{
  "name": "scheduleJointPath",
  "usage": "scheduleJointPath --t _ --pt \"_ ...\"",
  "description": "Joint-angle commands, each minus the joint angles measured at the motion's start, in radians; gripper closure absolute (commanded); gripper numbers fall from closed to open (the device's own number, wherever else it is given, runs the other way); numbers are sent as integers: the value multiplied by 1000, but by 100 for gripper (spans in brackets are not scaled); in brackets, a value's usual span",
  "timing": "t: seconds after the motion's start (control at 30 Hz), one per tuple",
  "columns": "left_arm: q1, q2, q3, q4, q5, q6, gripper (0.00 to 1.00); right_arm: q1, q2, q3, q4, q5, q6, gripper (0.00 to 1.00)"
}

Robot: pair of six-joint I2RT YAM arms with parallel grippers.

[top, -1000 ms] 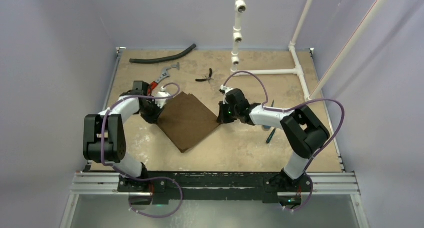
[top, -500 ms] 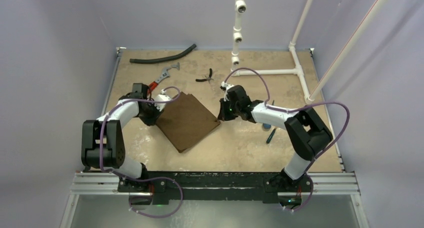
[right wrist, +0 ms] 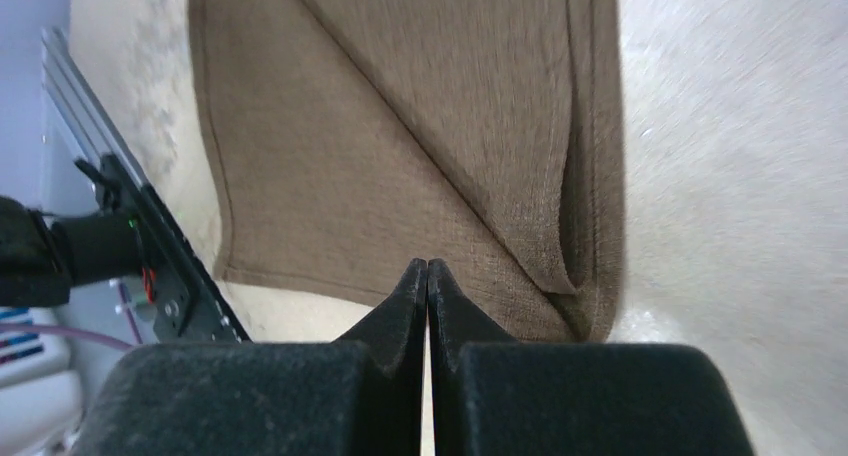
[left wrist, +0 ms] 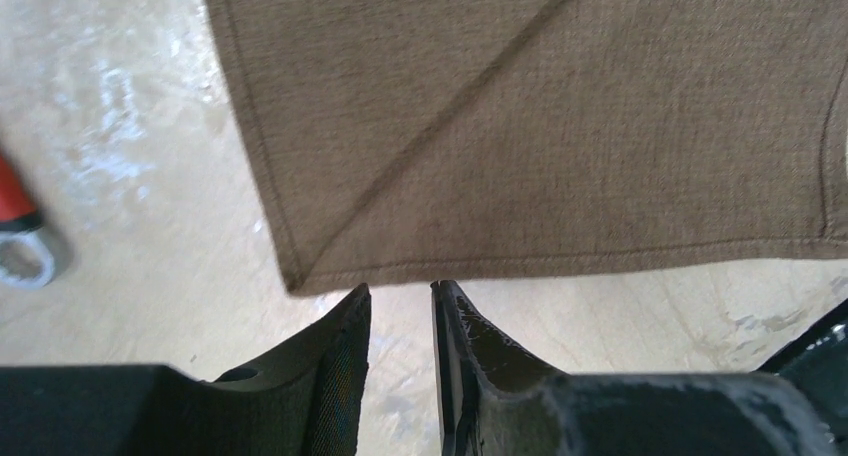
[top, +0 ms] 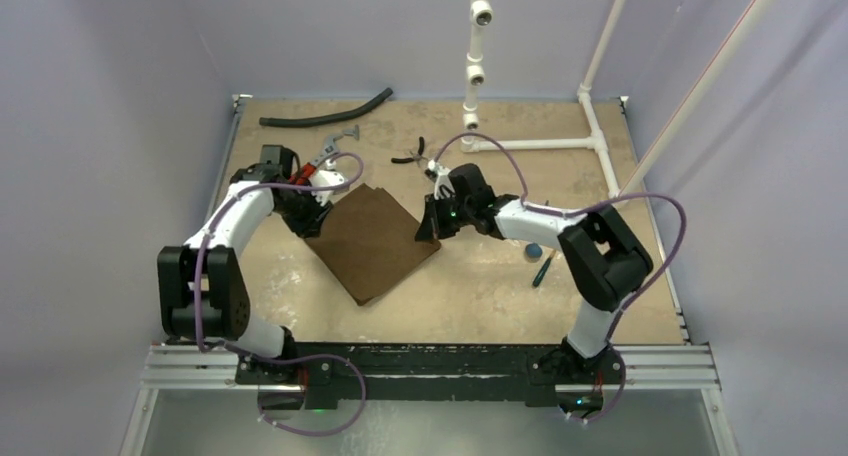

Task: Fold the napkin into a case and place the utensils inside
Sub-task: Pick up the upper triangle-folded napkin from the center of the board.

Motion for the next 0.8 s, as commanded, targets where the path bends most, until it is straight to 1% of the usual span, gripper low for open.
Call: scheduleJointPath --t 0.0,0.07,0.13,0.23,0.33,0.43,0.6,0.7,0.77 --pt "-14 91 -1 33 98 -27 73 -23 84 -22 35 -201 11 100" --pt "-17 143 -16 60 100 -33 75 -31 119 -30 56 -219 17 100" --pt "-17 180 -45 96 69 -30 78 -38 159 -33 66 -230 23 100" --pt "-16 219 -104 169 -18 -28 80 -51 210 -35 74 -207 25 100" --pt "-17 231 -149 223 -59 -29 80 -67 242 -43 84 -178 24 100" --pt "-18 229 -177 244 -64 -24 80 -83 257 -40 78 -168 10 100" --pt "-20 210 -184 207 -20 -3 80 -108 249 -5 27 -140 -20 100" --pt "-22 174 -181 143 35 33 80 -114 239 53 -46 -49 -58 100" --pt "-25 138 -186 106 65 68 77 -114 240 99 -96 17 -79 100"
